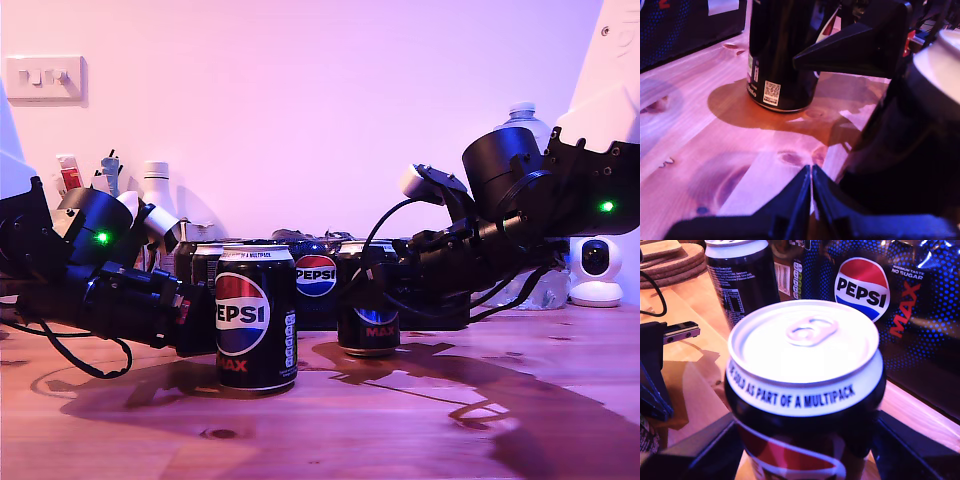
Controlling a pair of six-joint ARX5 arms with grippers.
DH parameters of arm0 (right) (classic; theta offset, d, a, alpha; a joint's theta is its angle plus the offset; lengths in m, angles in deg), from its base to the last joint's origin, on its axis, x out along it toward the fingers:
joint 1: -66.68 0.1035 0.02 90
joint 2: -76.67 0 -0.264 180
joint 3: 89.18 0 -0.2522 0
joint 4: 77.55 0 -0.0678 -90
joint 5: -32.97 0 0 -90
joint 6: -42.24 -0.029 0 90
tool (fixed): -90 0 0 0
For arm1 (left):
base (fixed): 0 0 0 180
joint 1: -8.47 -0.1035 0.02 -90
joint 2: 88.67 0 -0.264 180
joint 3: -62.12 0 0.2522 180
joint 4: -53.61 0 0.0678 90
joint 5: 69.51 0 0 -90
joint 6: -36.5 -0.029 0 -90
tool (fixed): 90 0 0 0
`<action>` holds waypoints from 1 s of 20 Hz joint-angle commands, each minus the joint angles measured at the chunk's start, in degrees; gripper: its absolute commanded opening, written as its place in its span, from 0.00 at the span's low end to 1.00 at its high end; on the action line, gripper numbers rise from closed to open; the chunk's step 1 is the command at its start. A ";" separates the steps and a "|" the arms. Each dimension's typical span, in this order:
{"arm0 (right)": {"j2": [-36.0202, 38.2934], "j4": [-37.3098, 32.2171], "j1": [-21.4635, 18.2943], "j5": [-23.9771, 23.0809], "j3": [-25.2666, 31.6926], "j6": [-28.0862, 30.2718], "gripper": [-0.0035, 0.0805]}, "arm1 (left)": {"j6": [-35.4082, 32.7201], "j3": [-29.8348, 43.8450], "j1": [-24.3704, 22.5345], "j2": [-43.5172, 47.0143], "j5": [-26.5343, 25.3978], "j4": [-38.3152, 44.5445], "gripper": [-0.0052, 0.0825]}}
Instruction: Stack up the Pepsi cans on top of each other
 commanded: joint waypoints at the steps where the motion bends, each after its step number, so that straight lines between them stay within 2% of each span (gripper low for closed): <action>1: 1.46 -2.12 -1.01 0.24 0.37 -0.33 0.50 | 0.55 0.94 5.64 5.99 -5.46 -1.53 0.03; 7: 1.46 -1.81 -1.01 0.26 0.37 -0.52 0.50 | 2.86 -1.01 3.54 6.08 -9.31 0.76 0.03; 16: 1.46 -1.27 -1.01 0.26 0.37 -0.57 0.50 | 3.21 -1.14 2.71 6.08 -9.22 0.46 0.03; 20: 1.46 -1.01 -1.03 0.26 0.37 -0.55 0.50 | 2.97 -1.11 2.95 6.08 -6.69 -3.26 0.03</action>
